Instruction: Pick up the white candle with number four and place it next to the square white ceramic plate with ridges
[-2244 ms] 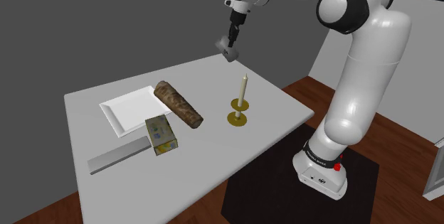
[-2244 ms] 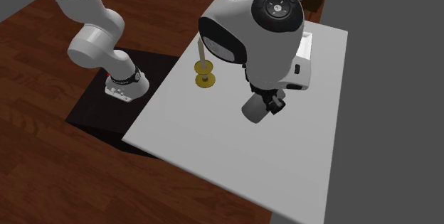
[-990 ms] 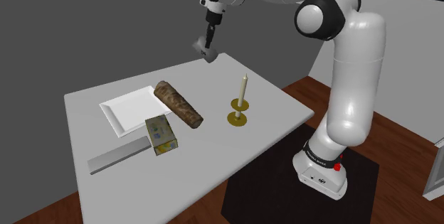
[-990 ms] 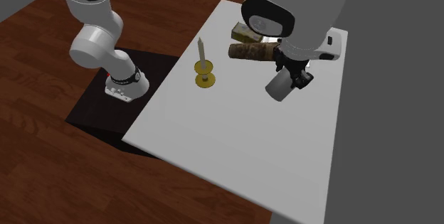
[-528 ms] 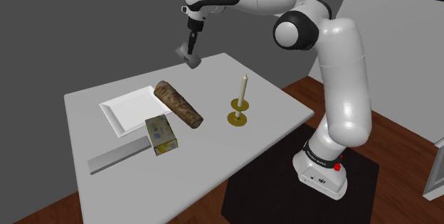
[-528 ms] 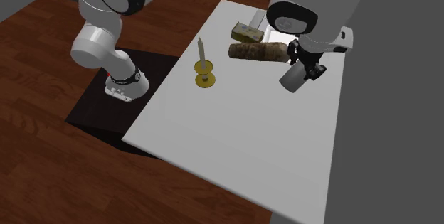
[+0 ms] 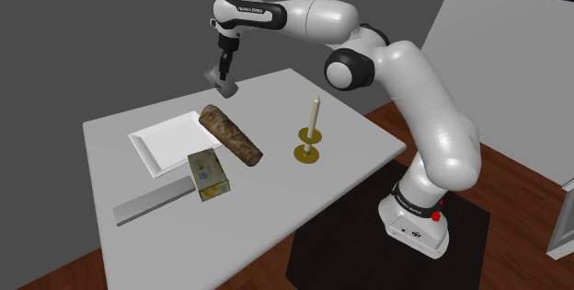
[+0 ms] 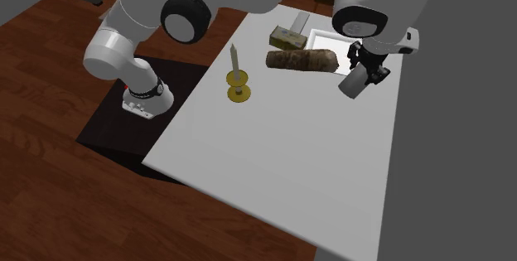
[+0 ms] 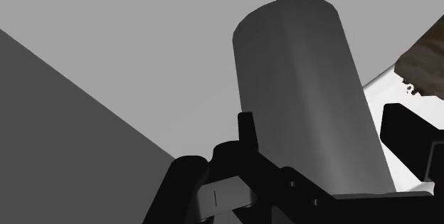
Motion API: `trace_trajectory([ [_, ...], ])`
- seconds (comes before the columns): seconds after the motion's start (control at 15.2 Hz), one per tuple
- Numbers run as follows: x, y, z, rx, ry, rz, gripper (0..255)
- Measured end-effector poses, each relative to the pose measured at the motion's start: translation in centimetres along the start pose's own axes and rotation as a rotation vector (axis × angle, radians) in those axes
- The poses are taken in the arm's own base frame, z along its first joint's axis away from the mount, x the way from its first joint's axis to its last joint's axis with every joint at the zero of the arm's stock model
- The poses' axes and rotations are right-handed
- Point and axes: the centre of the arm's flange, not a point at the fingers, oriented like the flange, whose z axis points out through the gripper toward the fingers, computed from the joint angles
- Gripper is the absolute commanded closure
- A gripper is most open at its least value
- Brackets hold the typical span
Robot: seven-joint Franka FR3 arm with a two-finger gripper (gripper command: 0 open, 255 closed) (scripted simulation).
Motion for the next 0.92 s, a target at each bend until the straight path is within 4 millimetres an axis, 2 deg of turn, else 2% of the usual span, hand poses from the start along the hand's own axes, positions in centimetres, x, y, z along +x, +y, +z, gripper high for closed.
trace_trajectory([
  [0.92,-1.0,0.4,7.1,0.000,0.000,0.001,255],
])
